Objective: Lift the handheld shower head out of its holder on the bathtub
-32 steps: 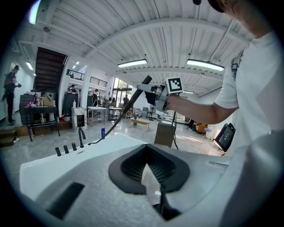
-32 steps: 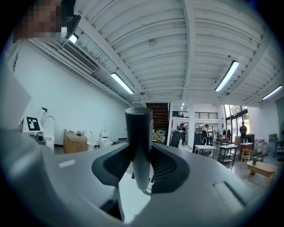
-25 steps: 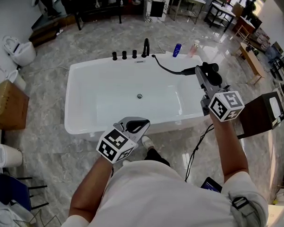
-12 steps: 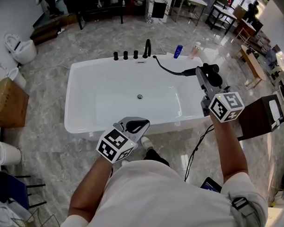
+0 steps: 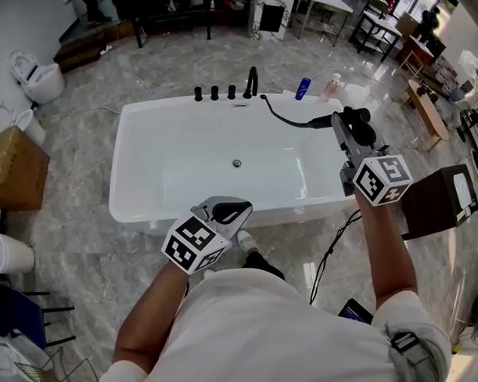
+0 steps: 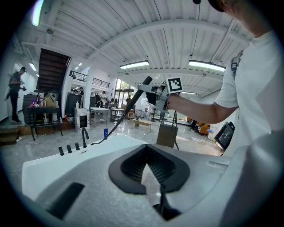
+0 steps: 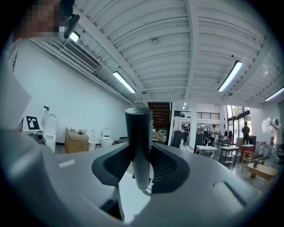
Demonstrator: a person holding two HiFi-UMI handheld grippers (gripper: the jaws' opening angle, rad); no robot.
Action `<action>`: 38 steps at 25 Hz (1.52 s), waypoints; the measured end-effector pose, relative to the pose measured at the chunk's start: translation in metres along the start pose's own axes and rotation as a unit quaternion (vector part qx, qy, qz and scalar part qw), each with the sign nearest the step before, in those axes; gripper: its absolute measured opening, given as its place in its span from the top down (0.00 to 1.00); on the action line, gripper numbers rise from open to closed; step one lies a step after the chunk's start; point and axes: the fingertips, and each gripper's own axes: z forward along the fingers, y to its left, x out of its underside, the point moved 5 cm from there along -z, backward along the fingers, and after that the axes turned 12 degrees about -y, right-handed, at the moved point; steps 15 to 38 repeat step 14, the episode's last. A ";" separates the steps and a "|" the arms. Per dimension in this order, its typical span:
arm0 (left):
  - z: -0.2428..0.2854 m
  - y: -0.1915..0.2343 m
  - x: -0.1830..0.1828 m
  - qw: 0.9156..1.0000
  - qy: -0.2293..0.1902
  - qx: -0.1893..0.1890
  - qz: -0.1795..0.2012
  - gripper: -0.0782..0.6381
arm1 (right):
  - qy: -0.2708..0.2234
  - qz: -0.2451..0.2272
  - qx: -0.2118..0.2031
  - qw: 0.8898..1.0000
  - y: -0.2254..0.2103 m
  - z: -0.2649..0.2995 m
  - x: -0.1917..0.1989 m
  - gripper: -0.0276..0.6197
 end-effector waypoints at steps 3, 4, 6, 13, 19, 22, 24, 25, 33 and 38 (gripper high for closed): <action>-0.002 0.000 0.002 1.000 -0.001 -0.002 0.001 0.88 | 0.000 -0.002 -0.003 1.000 0.001 0.000 -0.001 0.73; -0.003 0.000 0.002 1.000 -0.001 -0.003 0.001 0.88 | 0.000 -0.003 -0.004 1.000 0.002 0.001 -0.001 0.73; -0.003 0.000 0.002 1.000 -0.001 -0.006 0.001 0.88 | 0.000 -0.003 -0.005 1.000 0.001 0.001 -0.002 0.73; -0.013 0.005 0.002 1.000 -0.004 -0.011 -0.001 0.88 | 0.000 -0.006 -0.009 1.000 0.009 0.007 -0.005 0.73; -0.015 0.007 0.002 1.000 -0.005 -0.011 -0.002 0.88 | 0.000 -0.006 -0.009 1.000 0.012 0.009 -0.005 0.73; -0.015 0.007 0.002 1.000 -0.005 -0.011 -0.002 0.88 | 0.000 -0.006 -0.009 1.000 0.012 0.009 -0.005 0.73; -0.015 0.007 0.002 1.000 -0.005 -0.011 -0.002 0.88 | 0.000 -0.006 -0.009 1.000 0.012 0.009 -0.005 0.73; -0.015 0.007 0.002 1.000 -0.005 -0.011 -0.002 0.88 | 0.000 -0.006 -0.009 1.000 0.012 0.009 -0.005 0.73; -0.015 0.007 0.002 1.000 -0.005 -0.011 -0.002 0.88 | 0.000 -0.006 -0.009 1.000 0.012 0.009 -0.005 0.73; -0.015 0.007 0.002 1.000 -0.005 -0.011 -0.002 0.88 | 0.000 -0.006 -0.009 1.000 0.012 0.009 -0.005 0.73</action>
